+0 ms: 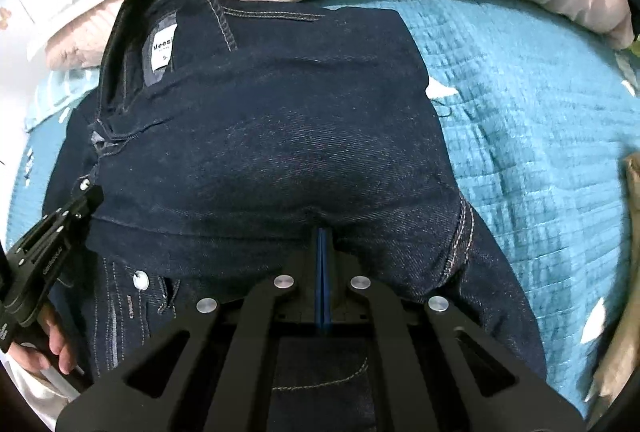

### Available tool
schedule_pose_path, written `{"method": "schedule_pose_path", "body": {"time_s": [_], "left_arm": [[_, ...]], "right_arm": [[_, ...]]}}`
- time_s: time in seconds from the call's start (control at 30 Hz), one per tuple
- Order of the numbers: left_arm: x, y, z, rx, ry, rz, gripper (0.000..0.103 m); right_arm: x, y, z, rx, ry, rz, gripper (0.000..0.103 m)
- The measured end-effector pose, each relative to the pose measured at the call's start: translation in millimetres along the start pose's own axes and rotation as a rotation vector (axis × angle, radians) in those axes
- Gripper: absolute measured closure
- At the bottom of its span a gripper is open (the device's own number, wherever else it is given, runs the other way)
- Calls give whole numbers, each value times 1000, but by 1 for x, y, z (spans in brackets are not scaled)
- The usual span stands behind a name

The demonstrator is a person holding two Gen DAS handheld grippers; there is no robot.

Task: Fold large clothes
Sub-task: 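Move both open grippers down to the hem of the denim jacket, then grasp the jacket hem with the left gripper while the right gripper grasps it too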

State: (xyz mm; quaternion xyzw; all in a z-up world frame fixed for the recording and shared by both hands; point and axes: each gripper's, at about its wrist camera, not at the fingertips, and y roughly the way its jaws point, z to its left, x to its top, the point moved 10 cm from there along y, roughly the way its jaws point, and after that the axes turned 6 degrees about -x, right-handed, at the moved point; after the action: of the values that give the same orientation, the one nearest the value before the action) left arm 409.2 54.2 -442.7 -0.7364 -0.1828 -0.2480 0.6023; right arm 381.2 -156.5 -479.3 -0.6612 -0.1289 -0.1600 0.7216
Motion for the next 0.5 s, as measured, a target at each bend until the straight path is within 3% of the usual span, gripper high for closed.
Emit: {"method": "schedule_pose_path", "body": {"time_s": [0.2, 0.23, 0.27, 0.3, 0.33, 0.37, 0.4, 0.43, 0.5], "left_arm": [[3, -16, -2, 4, -13, 15, 97], [2, -22, -3, 17, -3, 11, 91], [1, -28, -3, 33, 6, 5, 74], [1, -33, -3, 37, 10, 1, 49], [-1, -43, -5, 36, 12, -16, 39], [-2, -53, -8, 31, 9, -37, 33], [-4, -65, -10, 23, 8, -64, 29], [-7, -73, -12, 29, 15, -68, 27], [-14, -83, -14, 40, 29, -63, 25]], "right_arm": [[-1, -19, 1, -38, -20, -18, 99], [-2, -22, 0, -43, -18, -22, 98], [-4, -28, -2, -39, -13, -24, 94], [-5, -34, -2, -27, -6, -27, 88], [-6, -41, -2, -20, 5, -36, 63], [-6, -47, -2, -20, 15, -47, 27], [-7, -55, -4, -26, 31, -70, 15], [-6, -62, -4, -26, 42, -93, 10], [-8, -72, 1, -13, 36, -101, 10]]}}
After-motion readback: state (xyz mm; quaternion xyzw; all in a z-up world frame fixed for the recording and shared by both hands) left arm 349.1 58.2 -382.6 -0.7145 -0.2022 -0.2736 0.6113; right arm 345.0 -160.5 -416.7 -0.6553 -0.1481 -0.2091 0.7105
